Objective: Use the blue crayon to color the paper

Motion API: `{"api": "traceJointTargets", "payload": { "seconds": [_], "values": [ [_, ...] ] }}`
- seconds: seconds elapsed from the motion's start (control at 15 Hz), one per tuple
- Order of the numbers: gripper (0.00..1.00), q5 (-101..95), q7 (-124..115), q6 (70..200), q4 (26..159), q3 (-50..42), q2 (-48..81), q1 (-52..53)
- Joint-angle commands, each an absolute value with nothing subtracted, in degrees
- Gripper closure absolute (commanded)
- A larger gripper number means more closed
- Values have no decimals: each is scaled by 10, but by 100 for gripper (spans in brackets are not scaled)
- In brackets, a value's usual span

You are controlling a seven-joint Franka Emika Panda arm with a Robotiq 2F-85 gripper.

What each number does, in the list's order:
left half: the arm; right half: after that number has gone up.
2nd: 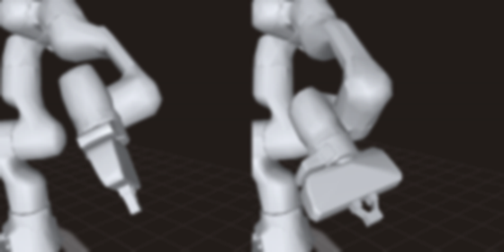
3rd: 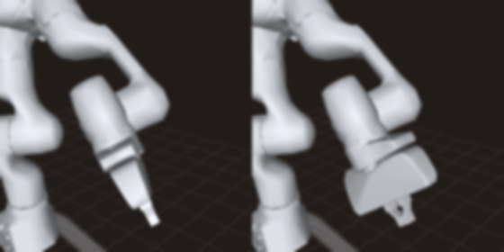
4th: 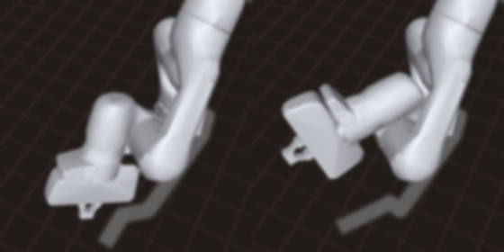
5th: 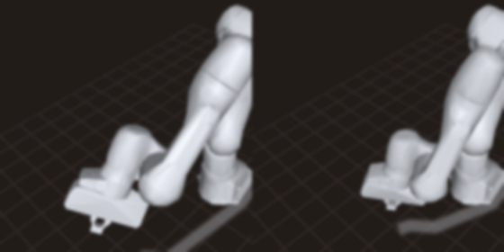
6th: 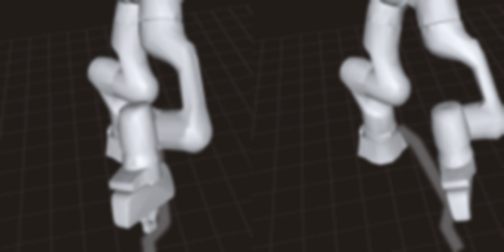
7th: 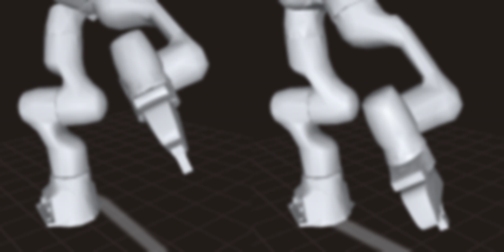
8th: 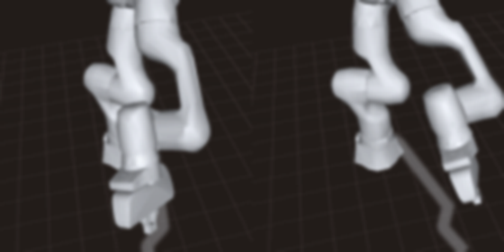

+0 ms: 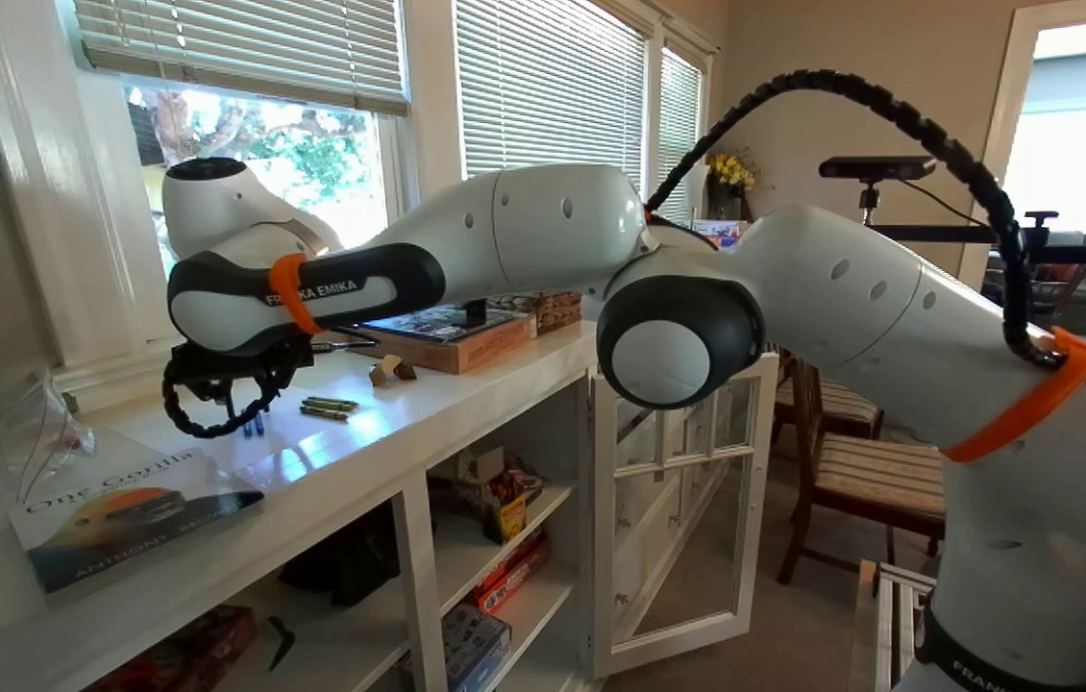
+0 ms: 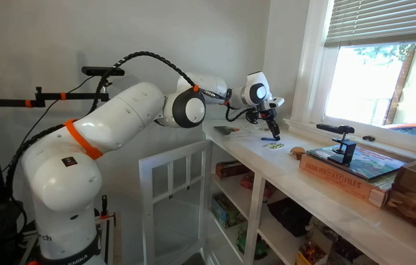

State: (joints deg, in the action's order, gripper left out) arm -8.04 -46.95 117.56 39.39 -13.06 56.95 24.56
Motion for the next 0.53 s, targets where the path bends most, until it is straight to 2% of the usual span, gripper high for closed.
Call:
{"api": "traceJointTargets", "payload": {
  "seconds": [0.0, 0.07, 0.13, 0.2, 0.27, 0.33, 0.4, 0.47],
  "values": [
    [57, -75, -473, 1157, 370, -127, 584, 245],
    [58, -75, -473, 1156, 370, -126, 584, 245],
    [64, -75, -473, 1155, 370, -126, 585, 245],
    [73, -75, -472, 1154, 370, -126, 585, 245],
    [91, -74, -473, 1153, 369, -125, 586, 245],
    [99, -74, -473, 1152, 369, -125, 586, 245],
    [100, -74, -473, 1151, 368, -125, 586, 245],
    [95, -74, -473, 1150, 368, -125, 586, 245]
  ]
}}
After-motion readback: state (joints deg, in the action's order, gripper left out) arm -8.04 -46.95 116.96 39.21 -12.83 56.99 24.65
